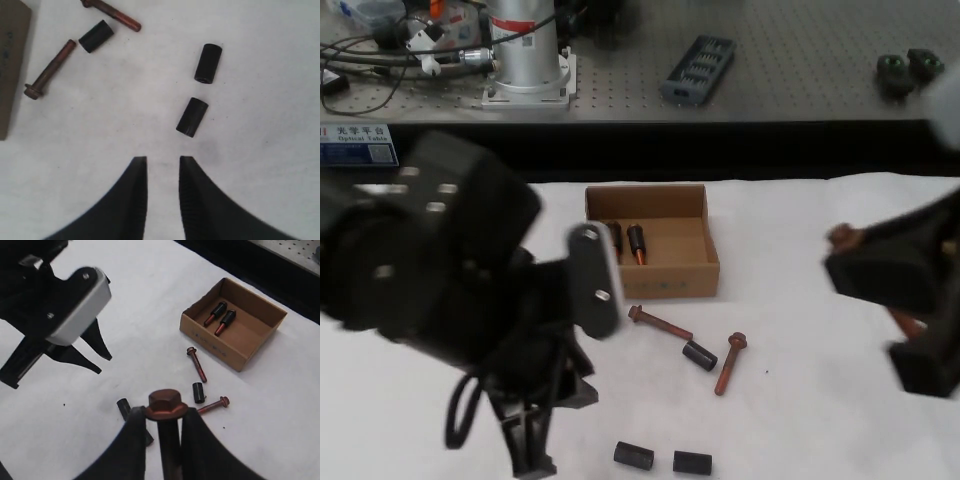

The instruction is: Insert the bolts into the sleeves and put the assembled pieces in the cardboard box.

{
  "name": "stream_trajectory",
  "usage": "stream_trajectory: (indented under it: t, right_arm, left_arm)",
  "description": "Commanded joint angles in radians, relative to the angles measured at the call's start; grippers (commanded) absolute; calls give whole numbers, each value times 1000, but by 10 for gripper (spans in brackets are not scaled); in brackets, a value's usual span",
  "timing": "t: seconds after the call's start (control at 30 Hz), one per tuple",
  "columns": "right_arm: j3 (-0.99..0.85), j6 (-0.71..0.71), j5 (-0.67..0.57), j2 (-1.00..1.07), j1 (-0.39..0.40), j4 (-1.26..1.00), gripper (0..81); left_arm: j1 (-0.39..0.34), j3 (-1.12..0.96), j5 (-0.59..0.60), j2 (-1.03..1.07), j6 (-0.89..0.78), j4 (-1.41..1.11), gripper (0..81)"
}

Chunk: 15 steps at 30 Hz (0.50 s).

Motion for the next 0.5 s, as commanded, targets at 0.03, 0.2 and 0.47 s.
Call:
stream_trajectory:
  t: [0.03,0.2,0.47]
  right_arm:
    - [24,33,19,-64,-6,35,33]
    - [39,32,26,-111,-6,95,33]
    - [39,32,26,-118,-6,116,33]
  left_arm:
    - [-23,-41,-53,71,45,23,117]
    - [-34,-96,-75,145,47,23,120]
    - [-70,-114,-77,203,125,13,265]
